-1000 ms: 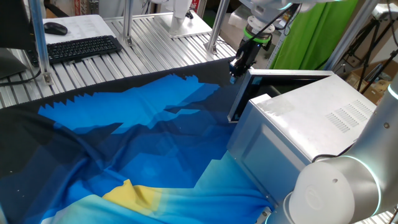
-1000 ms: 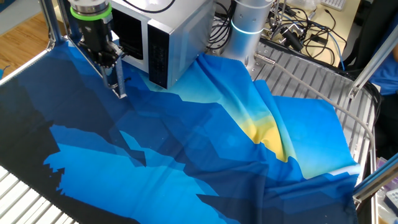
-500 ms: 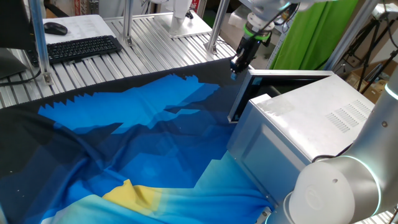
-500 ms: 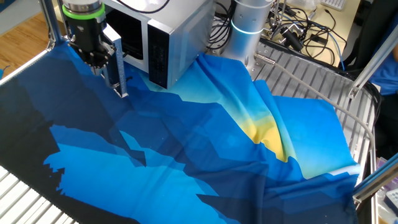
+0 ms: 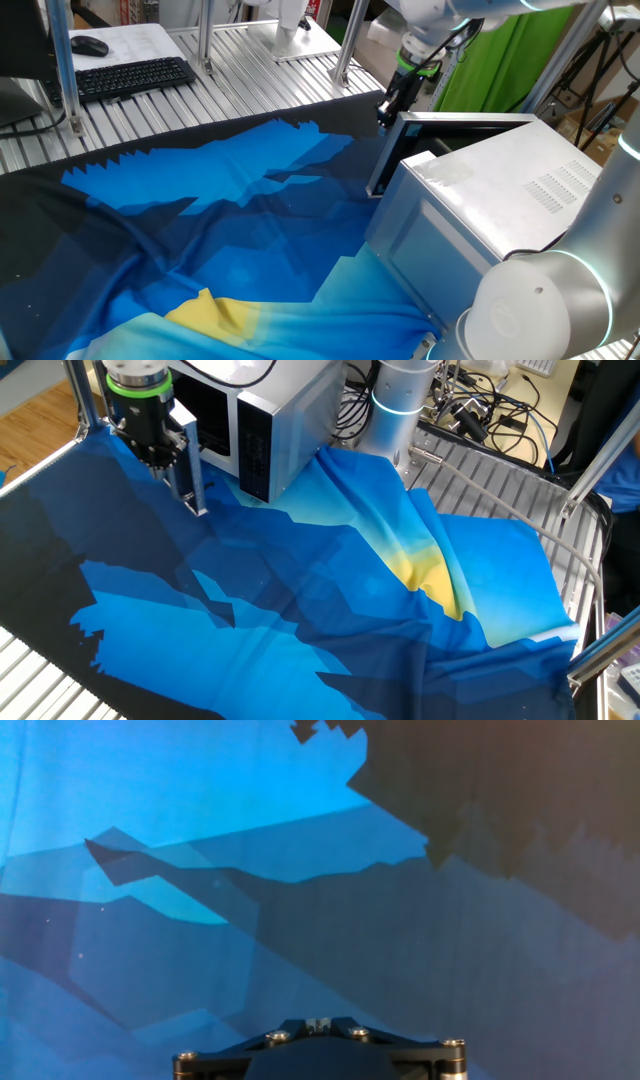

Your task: Close the microwave door

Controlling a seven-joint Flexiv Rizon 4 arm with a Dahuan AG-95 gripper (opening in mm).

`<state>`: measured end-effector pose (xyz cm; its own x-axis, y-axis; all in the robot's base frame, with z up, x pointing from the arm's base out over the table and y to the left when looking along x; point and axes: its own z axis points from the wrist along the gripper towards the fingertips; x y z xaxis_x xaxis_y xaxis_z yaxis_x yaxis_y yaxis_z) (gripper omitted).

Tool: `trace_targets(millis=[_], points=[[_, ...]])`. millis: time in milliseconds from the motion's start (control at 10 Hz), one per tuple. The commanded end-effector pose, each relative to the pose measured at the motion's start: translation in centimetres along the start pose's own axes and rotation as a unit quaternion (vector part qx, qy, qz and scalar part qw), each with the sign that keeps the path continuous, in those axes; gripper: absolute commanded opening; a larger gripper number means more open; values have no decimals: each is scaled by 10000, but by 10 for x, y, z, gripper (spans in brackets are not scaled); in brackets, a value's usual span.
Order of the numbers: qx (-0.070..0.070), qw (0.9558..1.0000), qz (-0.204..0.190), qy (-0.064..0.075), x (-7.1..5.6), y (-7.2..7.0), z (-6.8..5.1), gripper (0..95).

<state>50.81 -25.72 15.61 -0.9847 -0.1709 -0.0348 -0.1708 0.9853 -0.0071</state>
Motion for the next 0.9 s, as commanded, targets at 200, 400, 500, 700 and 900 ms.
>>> trace_targets(millis=[200,400,500,700,900], points=[[-17,9997,50,233,5,5,1,0],[-13,9996,72,287,10,13,4,0],[11,9995,73,304,12,15,5,0],[-8,9986,130,503,21,27,8,0],[-12,9983,155,565,23,29,8,0]])
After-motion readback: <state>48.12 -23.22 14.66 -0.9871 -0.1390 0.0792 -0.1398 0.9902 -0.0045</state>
